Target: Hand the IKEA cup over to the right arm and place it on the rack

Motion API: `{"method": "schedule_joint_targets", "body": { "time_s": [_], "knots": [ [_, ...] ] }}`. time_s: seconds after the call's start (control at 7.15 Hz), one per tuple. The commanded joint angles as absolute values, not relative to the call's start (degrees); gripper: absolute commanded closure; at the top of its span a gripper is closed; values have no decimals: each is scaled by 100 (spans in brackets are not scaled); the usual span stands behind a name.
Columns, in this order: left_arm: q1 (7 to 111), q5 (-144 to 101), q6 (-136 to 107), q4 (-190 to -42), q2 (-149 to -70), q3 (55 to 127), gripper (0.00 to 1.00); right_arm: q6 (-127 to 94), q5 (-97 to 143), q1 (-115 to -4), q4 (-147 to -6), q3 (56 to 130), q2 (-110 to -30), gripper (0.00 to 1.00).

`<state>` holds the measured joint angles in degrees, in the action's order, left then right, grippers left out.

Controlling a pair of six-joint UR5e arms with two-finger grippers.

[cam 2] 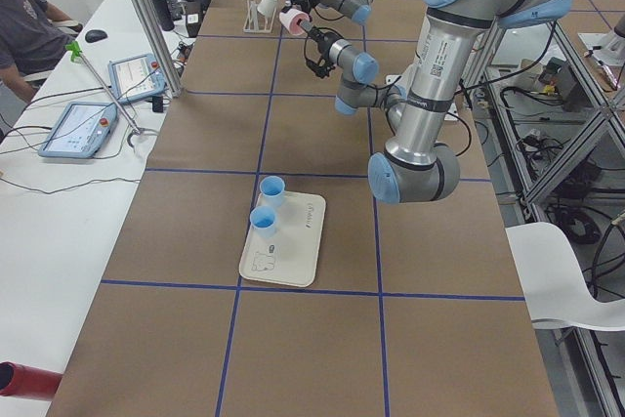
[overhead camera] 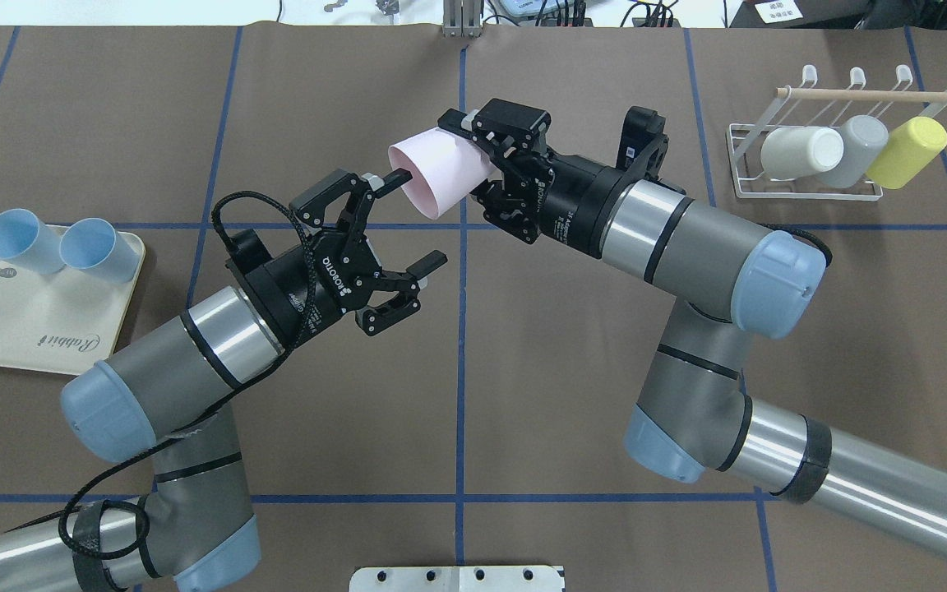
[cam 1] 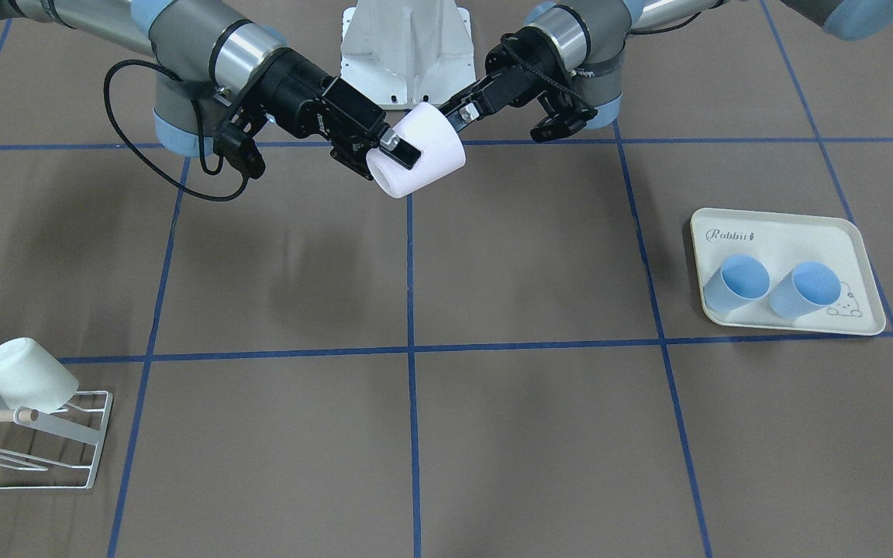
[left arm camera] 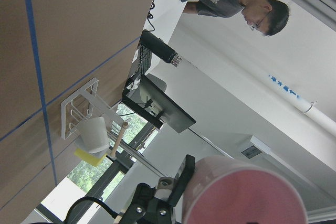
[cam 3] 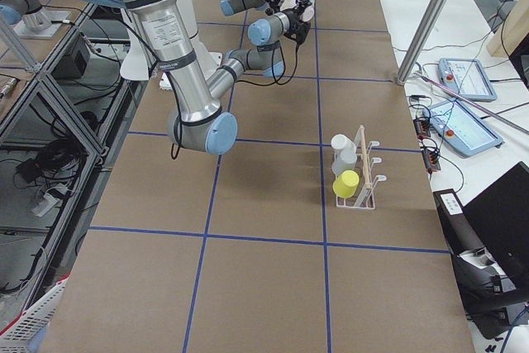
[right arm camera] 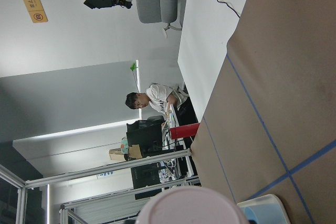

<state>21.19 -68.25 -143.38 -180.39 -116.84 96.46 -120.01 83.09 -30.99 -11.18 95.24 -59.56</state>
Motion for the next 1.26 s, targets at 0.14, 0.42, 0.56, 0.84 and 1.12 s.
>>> {"method": "schedule_joint_targets", "body": {
  "time_s": [0.14,0.42,0.56,0.84,1.12],
  "knots": [
    [2136,-6881,-13716,-18026,-11602,9659,0,-11357,8323,-3618,-1500,9396,-6047,100],
    [2162,-6899,-12644,-17843,-11419,9711,0,-10437,8306,-4023,-2552,9631,-6090,100],
    [2197,-6899,-12073,-17355,-11347,9790,0,-10198,8314,-4286,-3167,9868,-6204,100],
    [2354,-6899,-11453,-16440,-11251,10018,0,-9103,7983,-4674,-4782,10491,-6407,100],
    [2583,-7047,-11156,-15144,-11162,10474,0,-8380,6896,-4711,-5823,10433,-6433,100]
  ]
}}
